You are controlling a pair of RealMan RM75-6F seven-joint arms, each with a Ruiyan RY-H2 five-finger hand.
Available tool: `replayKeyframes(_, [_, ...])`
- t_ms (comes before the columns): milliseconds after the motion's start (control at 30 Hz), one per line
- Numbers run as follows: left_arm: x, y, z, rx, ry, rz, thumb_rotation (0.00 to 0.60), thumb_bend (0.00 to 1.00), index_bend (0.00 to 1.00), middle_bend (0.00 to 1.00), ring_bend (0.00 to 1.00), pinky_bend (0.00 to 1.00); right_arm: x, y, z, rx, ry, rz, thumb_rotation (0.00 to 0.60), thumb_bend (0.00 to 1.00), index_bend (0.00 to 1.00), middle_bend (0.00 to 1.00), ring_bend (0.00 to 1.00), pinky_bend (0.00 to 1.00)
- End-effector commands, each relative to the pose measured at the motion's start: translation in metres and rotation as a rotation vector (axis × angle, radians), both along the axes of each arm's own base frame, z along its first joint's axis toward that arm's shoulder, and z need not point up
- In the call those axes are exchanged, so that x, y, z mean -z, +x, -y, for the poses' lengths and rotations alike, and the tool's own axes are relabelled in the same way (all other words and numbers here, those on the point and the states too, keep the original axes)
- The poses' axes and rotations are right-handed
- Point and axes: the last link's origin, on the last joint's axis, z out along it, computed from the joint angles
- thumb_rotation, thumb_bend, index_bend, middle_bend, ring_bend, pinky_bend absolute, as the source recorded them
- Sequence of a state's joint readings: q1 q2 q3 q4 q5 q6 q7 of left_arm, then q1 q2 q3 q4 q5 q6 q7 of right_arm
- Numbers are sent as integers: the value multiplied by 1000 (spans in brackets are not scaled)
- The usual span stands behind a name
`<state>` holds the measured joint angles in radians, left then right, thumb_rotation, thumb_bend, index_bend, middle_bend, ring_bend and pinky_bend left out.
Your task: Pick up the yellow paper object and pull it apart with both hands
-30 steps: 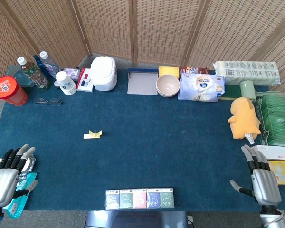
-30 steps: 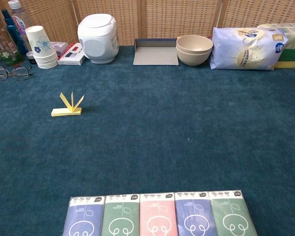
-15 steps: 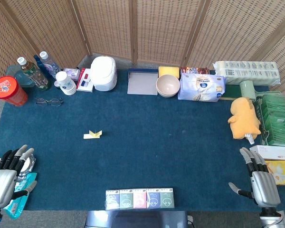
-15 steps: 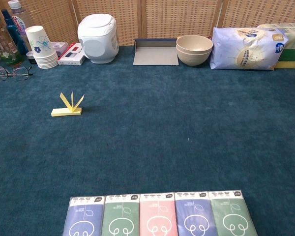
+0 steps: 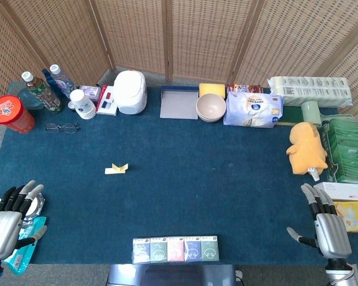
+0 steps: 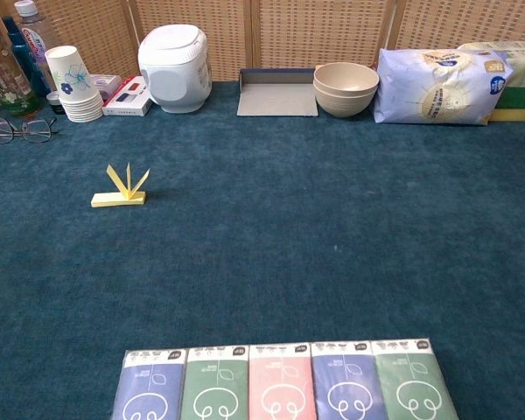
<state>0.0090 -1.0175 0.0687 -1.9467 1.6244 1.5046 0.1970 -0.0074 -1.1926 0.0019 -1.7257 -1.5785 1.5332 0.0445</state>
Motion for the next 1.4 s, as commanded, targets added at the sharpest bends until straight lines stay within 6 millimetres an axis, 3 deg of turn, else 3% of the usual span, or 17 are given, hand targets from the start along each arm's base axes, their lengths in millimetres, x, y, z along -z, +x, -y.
replayKeyframes(33, [0,0,-2,4,-2,-4,600,207,95,57,68,9,1,0,1,1,1,0,600,148,0,40,0,0])
replayKeyframes(433, [-4,5,-22,45,-18,-39,600,206,97,59,73,17,3,2,6,2,5,3,600,148,0,40,0,0])
replayKeyframes(667, [-3,9,-54,100,-45,-79,600,206,139,117,127,137,7,4,8,1,17,6,600,148,0,40,0,0])
replayKeyframes(733, [-1,9,-63,108,-61,-91,600,206,151,162,168,185,8,5,9,2,22,9,600,148,0,40,0,0])
replayKeyframes(833, [4,11,-87,135,-84,-126,600,206,167,269,290,304,11,7,12,-2,26,12,600,148,0,40,0,0])
replayKeyframes(1100, [23,17,-127,167,-139,-179,600,206,191,551,635,656,15,6,15,13,36,10,600,148,0,40,0,0])
replayKeyframes(1400, [48,15,-160,166,-171,-201,600,196,279,738,807,759,19,8,21,21,45,4,600,148,0,40,0,0])
